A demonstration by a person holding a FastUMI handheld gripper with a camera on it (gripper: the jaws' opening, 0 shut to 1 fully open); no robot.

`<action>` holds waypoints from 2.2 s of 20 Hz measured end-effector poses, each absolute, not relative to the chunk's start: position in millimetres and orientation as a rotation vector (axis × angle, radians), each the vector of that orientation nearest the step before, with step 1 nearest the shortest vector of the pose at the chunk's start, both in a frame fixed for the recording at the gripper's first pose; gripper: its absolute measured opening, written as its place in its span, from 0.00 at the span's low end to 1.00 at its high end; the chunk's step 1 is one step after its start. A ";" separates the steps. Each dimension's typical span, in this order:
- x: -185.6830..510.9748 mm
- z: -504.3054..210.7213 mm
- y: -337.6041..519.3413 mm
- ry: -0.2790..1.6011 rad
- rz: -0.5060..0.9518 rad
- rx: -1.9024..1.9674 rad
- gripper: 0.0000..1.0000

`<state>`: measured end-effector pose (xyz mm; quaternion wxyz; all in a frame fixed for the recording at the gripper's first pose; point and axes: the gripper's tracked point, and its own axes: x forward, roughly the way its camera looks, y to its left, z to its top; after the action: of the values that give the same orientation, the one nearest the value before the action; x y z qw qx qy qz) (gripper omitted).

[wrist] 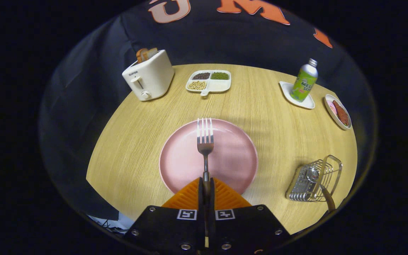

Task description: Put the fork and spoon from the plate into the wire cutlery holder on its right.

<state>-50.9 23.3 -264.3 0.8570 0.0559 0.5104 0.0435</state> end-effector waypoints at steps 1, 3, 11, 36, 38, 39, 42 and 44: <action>-53.8 -257.2 11.7 1.061 0.068 0.123 0.04; -60.4 -241.7 -12.0 1.041 0.017 0.135 0.05; -99.4 -219.4 -103.5 1.053 -0.190 0.180 0.05; -137.9 -246.0 -153.8 1.241 -0.293 0.275 0.08; -129.9 -242.9 -154.8 1.214 -0.291 0.288 0.10; -125.6 -240.9 -155.5 1.197 -0.288 0.290 0.10; -107.8 -229.2 -156.7 1.124 -0.276 0.289 0.11; -88.5 -211.9 -155.9 1.022 -0.263 0.293 0.12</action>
<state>-88.5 -155.9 -211.9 0.8537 0.1392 0.4859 -0.1250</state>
